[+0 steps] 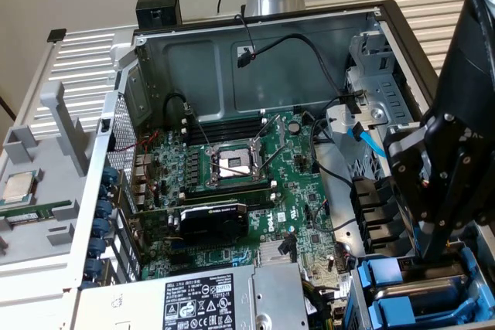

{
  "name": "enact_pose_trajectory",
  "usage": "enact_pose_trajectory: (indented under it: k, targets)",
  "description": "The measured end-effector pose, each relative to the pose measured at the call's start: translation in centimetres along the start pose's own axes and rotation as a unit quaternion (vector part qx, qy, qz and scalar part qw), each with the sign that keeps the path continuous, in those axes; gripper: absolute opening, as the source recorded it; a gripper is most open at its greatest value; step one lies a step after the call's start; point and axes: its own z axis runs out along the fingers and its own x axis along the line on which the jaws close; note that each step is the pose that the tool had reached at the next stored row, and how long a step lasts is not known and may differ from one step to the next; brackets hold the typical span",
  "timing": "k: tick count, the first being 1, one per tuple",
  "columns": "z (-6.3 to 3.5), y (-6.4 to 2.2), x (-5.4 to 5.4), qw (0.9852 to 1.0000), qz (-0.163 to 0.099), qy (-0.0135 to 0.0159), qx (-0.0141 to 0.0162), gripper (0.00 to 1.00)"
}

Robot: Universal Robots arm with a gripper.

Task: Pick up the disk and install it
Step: 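Insert the second disk wire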

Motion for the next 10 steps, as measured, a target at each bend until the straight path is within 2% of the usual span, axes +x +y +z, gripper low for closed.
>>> enact_pose_trajectory:
  k: [10]
  targets:
    - [0.26, -0.04, 0.02, 1.0000, 0.000, 0.0006, 0.0001, 0.11]
